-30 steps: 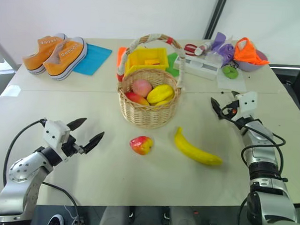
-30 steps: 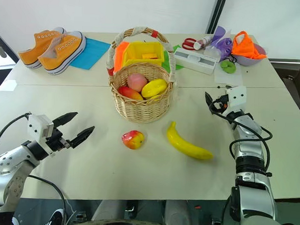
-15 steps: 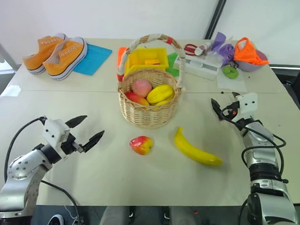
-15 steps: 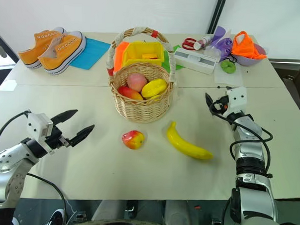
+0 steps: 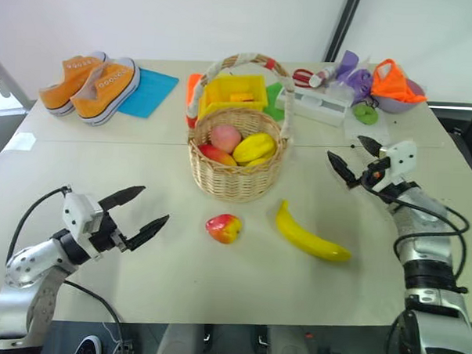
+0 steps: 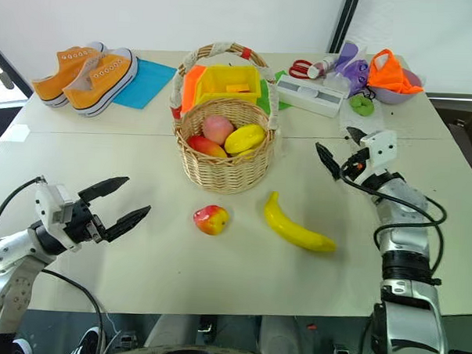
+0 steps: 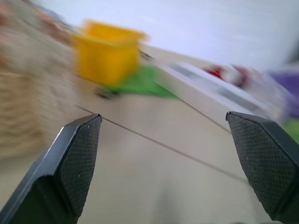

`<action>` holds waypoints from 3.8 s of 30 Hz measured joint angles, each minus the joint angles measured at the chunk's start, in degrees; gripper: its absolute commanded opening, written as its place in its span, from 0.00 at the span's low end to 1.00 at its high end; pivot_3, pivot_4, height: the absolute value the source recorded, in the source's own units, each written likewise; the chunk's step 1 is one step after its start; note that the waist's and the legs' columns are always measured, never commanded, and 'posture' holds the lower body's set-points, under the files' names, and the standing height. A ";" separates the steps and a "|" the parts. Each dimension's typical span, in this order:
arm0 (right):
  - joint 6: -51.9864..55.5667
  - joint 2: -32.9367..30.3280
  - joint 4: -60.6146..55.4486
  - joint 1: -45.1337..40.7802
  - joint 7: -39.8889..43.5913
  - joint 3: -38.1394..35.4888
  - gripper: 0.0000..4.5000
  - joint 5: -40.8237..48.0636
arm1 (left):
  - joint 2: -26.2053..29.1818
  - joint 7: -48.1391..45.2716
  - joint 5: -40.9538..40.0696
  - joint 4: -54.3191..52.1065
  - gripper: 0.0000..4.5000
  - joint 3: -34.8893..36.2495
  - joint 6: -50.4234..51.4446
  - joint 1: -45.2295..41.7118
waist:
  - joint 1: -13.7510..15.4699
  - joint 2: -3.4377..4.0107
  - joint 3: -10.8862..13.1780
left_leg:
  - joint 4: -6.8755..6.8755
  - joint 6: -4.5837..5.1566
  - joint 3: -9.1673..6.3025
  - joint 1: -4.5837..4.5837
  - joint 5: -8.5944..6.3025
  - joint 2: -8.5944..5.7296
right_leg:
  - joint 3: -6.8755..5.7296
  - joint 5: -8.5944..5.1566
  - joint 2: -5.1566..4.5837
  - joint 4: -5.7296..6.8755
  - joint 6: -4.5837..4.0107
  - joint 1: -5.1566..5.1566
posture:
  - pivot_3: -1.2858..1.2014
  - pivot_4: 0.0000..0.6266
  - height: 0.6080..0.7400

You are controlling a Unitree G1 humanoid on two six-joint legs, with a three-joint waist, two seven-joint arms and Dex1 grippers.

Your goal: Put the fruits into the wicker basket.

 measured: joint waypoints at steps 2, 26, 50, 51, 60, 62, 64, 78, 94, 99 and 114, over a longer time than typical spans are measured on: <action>6.14 -3.80 -8.57 4.01 7.27 0.90 0.99 5.39 | 0.32 -1.33 0.84 -1.10 1.00 -3.26 0.22 -0.34 | 0.43 -0.01 0.00 | 0.00 0.02 0.00 0.01 -0.02 0.01 | 0.00 0.00 0.00 -0.02 -0.01 0.01 | 0.52 0.24 1.00; 22.21 -12.29 -33.99 18.65 9.09 7.02 0.99 2.46 | 3.57 -10.22 -3.94 -1.47 1.00 2.12 -0.99 5.46 | 0.66 -0.05 0.01 | -0.06 0.05 0.04 -0.11 -0.07 0.04 | 0.01 -0.14 -0.03 -0.11 -0.27 -0.16 | 0.52 0.24 1.00; 23.87 -10.14 -34.99 23.48 3.13 12.23 0.23 -5.97 | 2.23 -14.91 -5.18 -4.92 1.00 3.98 -5.24 12.00 | 0.76 -0.18 -0.05 | 0.04 0.10 0.04 -0.05 -0.11 0.04 | 0.02 -0.22 0.00 -0.35 -0.40 0.04 | 0.52 0.24 1.00; 24.02 -10.14 -34.97 23.46 3.37 12.07 0.23 -5.66 | 2.22 -14.92 -5.18 -4.92 1.00 3.93 -5.24 11.88 | 0.79 -0.18 -0.05 | 0.04 0.10 0.03 -0.05 -0.11 0.04 | 0.01 -0.22 0.00 -0.35 -0.40 0.03 | 0.52 0.24 1.00; 34.00 -11.41 -40.19 11.70 8.15 4.41 0.23 12.07 | 0.63 -10.63 -6.85 -3.06 1.00 4.38 -3.00 6.83 | 0.36 -0.16 0.02 | 0.03 0.11 0.04 -0.04 -0.10 0.10 | 0.02 -0.21 0.07 -0.30 -0.38 0.00 | 0.52 0.24 1.00; 35.97 -8.42 -39.66 3.06 4.79 5.39 0.23 12.68 | 0.08 -8.90 -7.25 -1.67 1.00 4.60 -2.44 5.02 | 0.24 -0.16 0.02 | 0.04 0.10 0.04 -0.04 -0.10 0.10 | 0.02 -0.21 0.08 -0.21 -0.39 -0.04 | 0.52 0.24 1.00; 36.84 -6.21 -38.71 -3.80 2.46 7.64 0.23 12.38 | -0.35 -7.35 -7.27 -0.49 1.00 4.70 -2.01 3.41 | 0.53 -0.16 0.02 | 0.03 0.10 0.04 -0.04 -0.10 0.10 | 0.01 -0.20 0.09 -0.15 -0.38 -0.09 | 0.52 0.24 1.00; 17.61 10.93 -5.87 -26.95 -2.95 26.06 0.23 -13.18 | -4.57 -1.49 -3.64 2.78 1.00 2.24 -3.29 -0.68 | 0.19 -0.22 -0.02 | 0.06 0.00 0.07 -0.05 -0.03 0.05 | 0.00 -0.07 0.10 0.04 -0.18 -0.12 | 0.52 0.24 1.00; 20.43 12.52 -5.01 -28.96 -0.71 23.67 0.23 -14.91 | -5.16 -0.40 -3.14 1.55 1.00 1.58 -3.37 0.10 | -0.84 -0.17 0.00 | 0.00 -0.03 0.06 -0.05 -0.02 0.08 | 0.02 -0.06 0.08 0.09 -0.18 -0.21 | 0.52 0.24 1.00; 16.46 15.96 -0.58 -31.96 -4.74 23.86 0.23 -18.10 | -5.17 -0.62 -2.85 1.66 1.00 1.59 -3.40 0.03 | -0.77 -0.16 0.01 | -0.01 -0.05 0.06 -0.06 -0.01 0.07 | 0.02 -0.06 0.08 0.09 -0.18 -0.21 | 0.52 0.24 1.00; 0.93 25.85 16.50 -36.10 -11.92 23.66 0.89 -23.41 | -5.97 0.24 -1.89 2.15 1.00 1.16 -4.31 -0.95 | -0.93 -0.13 0.02 | -0.04 -0.12 0.06 -0.07 0.02 0.06 | 0.02 -0.05 0.10 0.12 -0.17 -0.24 | 0.52 0.24 1.00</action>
